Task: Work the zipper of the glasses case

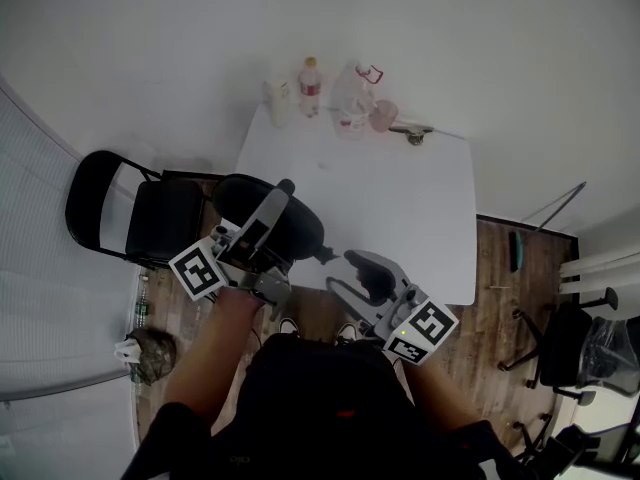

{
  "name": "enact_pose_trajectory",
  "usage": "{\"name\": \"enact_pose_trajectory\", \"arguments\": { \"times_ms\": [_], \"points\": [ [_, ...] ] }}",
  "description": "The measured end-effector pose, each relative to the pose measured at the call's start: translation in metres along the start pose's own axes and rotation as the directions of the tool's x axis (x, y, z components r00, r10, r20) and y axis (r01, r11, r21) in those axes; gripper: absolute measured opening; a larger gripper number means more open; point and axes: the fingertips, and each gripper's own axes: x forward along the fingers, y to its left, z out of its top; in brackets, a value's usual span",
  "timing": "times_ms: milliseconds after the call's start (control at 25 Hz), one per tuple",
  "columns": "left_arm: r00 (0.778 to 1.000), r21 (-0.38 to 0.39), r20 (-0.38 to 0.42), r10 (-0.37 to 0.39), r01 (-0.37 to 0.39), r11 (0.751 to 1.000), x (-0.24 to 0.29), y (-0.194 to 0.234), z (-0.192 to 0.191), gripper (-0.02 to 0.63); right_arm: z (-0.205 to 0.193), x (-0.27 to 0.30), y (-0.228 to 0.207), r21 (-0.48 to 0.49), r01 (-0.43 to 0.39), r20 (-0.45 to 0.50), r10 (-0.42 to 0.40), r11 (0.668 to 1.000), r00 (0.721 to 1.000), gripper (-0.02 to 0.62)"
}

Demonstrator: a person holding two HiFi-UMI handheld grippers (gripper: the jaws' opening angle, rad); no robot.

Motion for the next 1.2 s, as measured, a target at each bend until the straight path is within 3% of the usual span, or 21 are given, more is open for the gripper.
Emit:
{"name": "enact_pose_trajectory", "arguments": {
  "times_ms": [120, 280, 360, 440, 560, 640, 840, 1200],
  "points": [
    [0.997, -0.025, 0.038, 0.066, -0.065, 0.998, 0.004, 0.0, 0.005, 0.264, 0.005, 0.012, 0.018, -0.165, 0.031, 0.001, -0.031, 0.986, 1.0, 0.186],
    [0.992, -0.032, 0.063, 0.109, -0.107, 0.994, 0.006, -0.001, 0.011, 0.264, 0.006, 0.03, 0.031, -0.342, 0.064, 0.001, -0.067, 0.938, 0.998, 0.164],
    [0.993, 0.051, 0.021, 0.116, -0.117, 0.992, 0.013, -0.008, 0.006, 0.265, 0.0, 0.033, 0.03, -0.343, 0.061, -0.014, -0.07, 0.937, 0.997, 0.143],
    [0.991, 0.174, -0.054, 0.122, -0.111, 0.978, 0.021, -0.018, -0.001, 0.265, -0.005, 0.036, 0.03, -0.285, 0.046, -0.025, -0.055, 0.957, 0.998, 0.133],
    [0.978, 0.354, -0.146, 0.148, -0.088, 0.931, 0.03, -0.034, -0.007, 0.265, 0.001, 0.04, 0.033, -0.244, 0.039, 0.013, -0.037, 0.969, 0.999, 0.133],
    [0.972, 0.419, -0.179, 0.155, -0.067, 0.905, 0.036, -0.044, -0.009, 0.265, 0.013, 0.039, 0.034, -0.258, 0.071, 0.07, -0.055, 0.963, 0.996, 0.133],
    [0.975, 0.422, -0.171, 0.141, -0.057, 0.905, 0.05, -0.055, -0.009, 0.265, 0.038, 0.043, 0.031, -0.304, 0.138, 0.174, -0.087, 0.943, 0.981, 0.123],
    [0.976, 0.399, -0.175, 0.126, -0.047, 0.916, 0.058, -0.056, -0.019, 0.265, 0.052, 0.042, 0.029, -0.337, 0.181, 0.214, -0.112, 0.924, 0.97, 0.063]
  ]
}}
